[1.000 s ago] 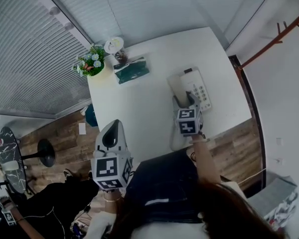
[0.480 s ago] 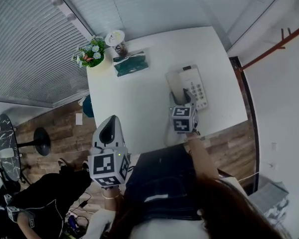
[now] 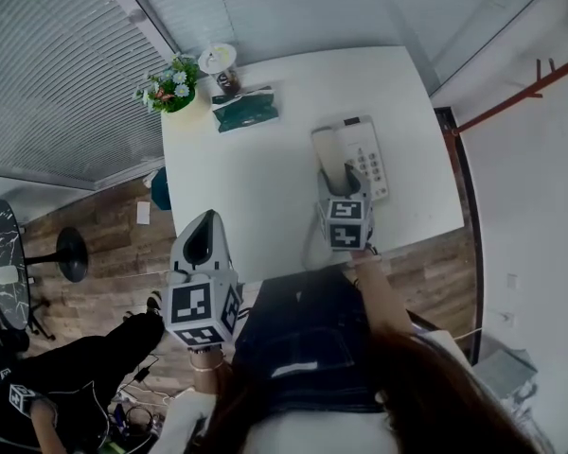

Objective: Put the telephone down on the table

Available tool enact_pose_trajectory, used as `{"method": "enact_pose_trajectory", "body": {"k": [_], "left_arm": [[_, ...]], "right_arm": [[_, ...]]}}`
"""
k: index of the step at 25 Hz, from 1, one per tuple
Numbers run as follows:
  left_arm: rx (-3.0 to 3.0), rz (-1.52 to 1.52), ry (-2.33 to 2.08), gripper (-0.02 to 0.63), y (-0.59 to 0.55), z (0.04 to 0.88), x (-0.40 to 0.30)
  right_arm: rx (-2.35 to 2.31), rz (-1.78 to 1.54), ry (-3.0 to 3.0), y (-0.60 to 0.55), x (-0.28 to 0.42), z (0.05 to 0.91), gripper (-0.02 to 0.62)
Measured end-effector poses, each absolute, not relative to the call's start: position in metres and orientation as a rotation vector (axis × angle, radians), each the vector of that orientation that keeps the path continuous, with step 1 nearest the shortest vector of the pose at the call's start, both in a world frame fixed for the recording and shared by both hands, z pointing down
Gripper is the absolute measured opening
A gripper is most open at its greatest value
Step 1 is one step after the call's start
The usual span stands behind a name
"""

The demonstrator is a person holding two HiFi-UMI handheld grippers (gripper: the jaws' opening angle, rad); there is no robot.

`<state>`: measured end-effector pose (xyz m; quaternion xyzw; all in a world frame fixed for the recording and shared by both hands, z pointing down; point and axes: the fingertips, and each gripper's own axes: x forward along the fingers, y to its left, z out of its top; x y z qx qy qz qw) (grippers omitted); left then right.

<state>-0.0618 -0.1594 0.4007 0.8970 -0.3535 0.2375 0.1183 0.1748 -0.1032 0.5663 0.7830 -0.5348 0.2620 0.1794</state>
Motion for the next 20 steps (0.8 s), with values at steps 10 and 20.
{"method": "enact_pose_trajectory", "body": {"k": [10,20], "left_arm": [[2.619,0.640,-1.055,0.000,-0.154,0.397,-0.060],[2.573,0.599,-1.125,0.000,-0.162,0.395,-0.076]], "right_arm": [[2.148,0.711,-1.571,-0.103,0.163,0.560,0.216],[2.055,0.667,-1.647,-0.121,0.144,0.555,0.216]]}}
